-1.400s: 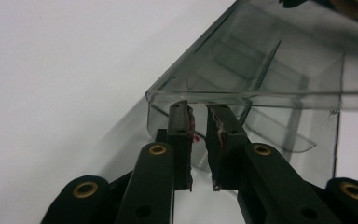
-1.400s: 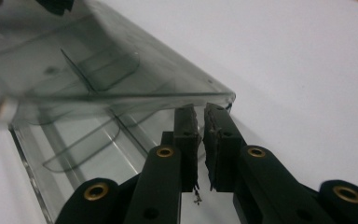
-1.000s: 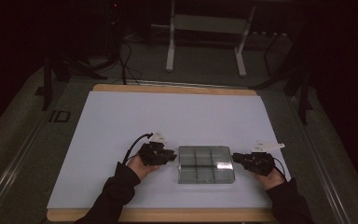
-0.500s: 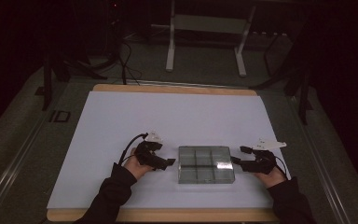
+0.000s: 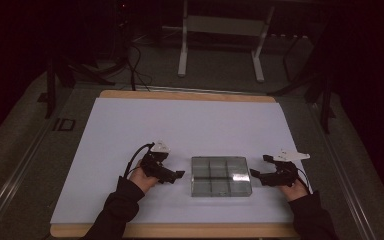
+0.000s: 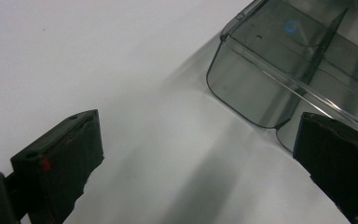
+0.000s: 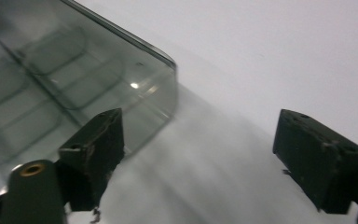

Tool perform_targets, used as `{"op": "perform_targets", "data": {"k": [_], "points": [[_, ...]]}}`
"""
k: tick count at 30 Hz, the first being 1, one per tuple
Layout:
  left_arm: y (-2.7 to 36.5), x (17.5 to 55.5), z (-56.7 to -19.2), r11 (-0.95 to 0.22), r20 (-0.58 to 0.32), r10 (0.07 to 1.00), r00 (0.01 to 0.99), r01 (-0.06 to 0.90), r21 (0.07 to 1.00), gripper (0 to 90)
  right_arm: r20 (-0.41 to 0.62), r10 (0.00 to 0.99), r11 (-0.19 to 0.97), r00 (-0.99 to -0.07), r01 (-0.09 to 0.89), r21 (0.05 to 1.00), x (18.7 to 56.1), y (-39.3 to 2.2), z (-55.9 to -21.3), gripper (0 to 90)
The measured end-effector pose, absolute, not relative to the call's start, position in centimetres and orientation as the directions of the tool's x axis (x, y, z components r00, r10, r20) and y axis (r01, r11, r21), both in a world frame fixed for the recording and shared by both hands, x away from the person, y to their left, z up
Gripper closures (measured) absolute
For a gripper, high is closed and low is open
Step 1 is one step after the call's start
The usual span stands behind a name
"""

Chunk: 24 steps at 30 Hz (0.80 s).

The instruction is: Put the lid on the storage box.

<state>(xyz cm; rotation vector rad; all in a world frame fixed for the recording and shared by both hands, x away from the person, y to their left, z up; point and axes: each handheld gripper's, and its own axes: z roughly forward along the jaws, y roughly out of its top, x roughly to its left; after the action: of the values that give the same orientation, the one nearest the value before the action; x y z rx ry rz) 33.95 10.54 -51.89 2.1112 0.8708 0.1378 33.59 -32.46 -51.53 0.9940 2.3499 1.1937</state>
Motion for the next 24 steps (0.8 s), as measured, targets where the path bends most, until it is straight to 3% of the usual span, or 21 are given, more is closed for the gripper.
{"op": "perform_targets", "data": {"k": [7, 24], "points": [[11.1, 33.3, -51.7, -0.401, -0.207, 0.613, 0.763, 0.525, 0.751, 2.4, -0.031, 0.731, 0.422, -0.681, 0.416, 0.805, 33.1, -32.8, -51.7, 15.6], [12.7, 31.5, -51.9, -0.386, -0.205, 0.616, 0.76, 0.519, 0.763, 2.4, -0.037, 0.777, 0.406, -0.629, 0.456, 0.792, 31.3, -34.8, -52.3, 15.7]]}}
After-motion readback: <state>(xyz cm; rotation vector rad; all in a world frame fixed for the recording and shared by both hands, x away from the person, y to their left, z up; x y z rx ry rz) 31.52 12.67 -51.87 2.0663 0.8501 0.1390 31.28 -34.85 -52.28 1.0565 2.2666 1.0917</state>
